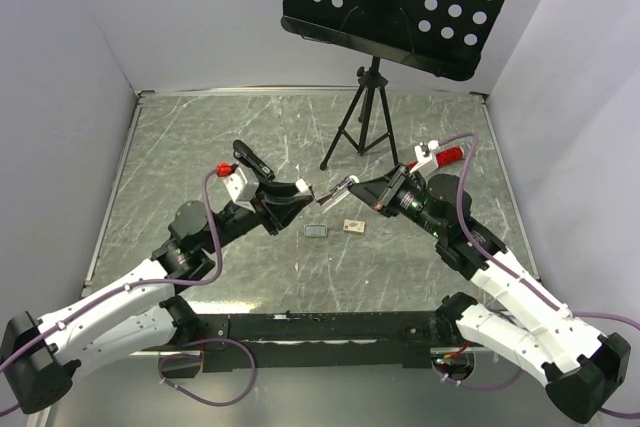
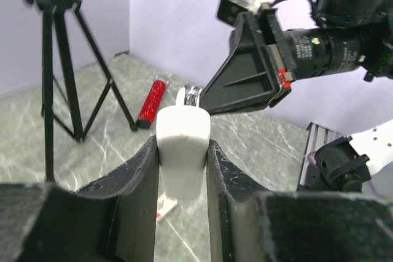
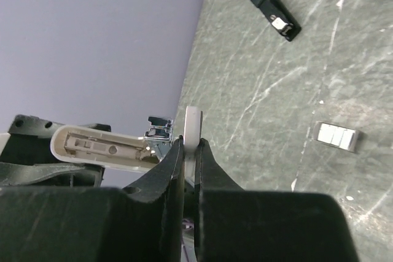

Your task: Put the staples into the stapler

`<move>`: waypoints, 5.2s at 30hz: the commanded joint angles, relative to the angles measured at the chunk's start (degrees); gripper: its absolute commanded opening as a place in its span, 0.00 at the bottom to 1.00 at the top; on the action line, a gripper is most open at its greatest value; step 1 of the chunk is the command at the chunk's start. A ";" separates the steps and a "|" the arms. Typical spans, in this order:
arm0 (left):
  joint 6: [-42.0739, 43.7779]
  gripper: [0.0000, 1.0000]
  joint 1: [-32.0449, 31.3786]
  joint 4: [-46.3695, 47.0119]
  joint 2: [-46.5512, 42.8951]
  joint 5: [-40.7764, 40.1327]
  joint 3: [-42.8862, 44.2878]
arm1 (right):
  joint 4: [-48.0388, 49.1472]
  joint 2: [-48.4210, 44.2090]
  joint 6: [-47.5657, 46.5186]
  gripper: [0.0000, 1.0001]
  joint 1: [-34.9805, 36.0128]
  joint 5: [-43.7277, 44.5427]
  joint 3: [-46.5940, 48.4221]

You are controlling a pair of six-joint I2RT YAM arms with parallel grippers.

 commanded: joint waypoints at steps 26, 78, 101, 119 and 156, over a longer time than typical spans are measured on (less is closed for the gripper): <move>-14.91 0.77 0.36 -14.26 -5.42 -20.31 4.67 | 7.84 -4.21 -4.37 0.00 -4.25 9.83 -4.17; 17.19 0.22 -5.97 -78.80 45.30 -6.69 61.84 | 10.03 2.21 -3.85 0.00 -3.10 0.86 -6.80; 26.32 0.01 -6.06 -89.88 43.81 -15.57 47.61 | -9.56 -9.12 -13.87 0.64 -3.28 12.36 -10.40; 30.99 0.07 -12.65 -91.90 50.75 -12.66 40.04 | -7.64 -6.85 -15.19 0.67 -3.28 13.34 -13.30; 26.33 0.73 -17.23 -85.68 47.33 -27.25 43.29 | -3.07 -5.35 -31.60 0.78 -3.28 7.74 -11.56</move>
